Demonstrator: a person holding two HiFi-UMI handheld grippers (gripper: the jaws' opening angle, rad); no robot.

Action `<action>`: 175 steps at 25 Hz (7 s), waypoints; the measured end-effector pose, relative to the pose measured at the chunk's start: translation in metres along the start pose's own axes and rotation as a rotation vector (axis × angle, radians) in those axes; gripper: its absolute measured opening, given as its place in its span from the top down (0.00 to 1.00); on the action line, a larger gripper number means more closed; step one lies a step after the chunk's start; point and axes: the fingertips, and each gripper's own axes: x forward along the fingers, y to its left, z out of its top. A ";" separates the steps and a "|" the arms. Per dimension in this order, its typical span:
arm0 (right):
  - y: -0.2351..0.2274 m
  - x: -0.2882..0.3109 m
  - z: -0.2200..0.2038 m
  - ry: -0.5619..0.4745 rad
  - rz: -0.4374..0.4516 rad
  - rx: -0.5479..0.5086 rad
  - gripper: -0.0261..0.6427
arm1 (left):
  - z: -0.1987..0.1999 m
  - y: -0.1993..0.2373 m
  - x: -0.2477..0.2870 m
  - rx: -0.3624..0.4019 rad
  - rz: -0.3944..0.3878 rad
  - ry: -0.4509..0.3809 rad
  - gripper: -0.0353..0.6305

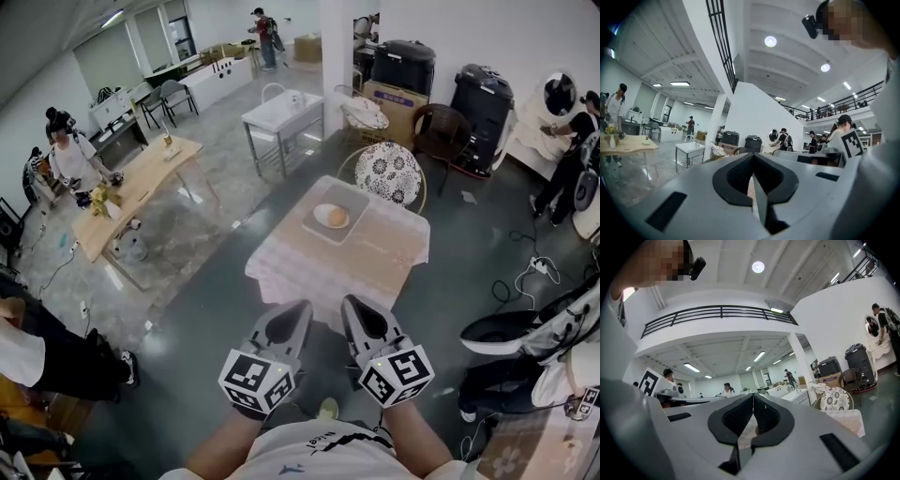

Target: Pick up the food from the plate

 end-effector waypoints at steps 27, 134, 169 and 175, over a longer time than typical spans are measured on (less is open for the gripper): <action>-0.093 0.147 -0.028 0.069 -0.116 0.026 0.94 | -0.004 0.121 0.134 0.033 -0.083 0.046 0.94; -0.436 0.380 -0.302 0.446 -0.516 0.495 0.51 | -0.184 0.319 0.469 -0.003 -0.182 0.280 0.94; -0.260 0.302 -0.056 0.059 -0.363 0.269 0.51 | -0.015 0.234 0.325 0.006 -0.237 0.141 0.94; -0.240 0.291 -0.035 0.028 -0.348 0.246 0.51 | 0.003 0.223 0.315 0.034 -0.243 0.103 0.94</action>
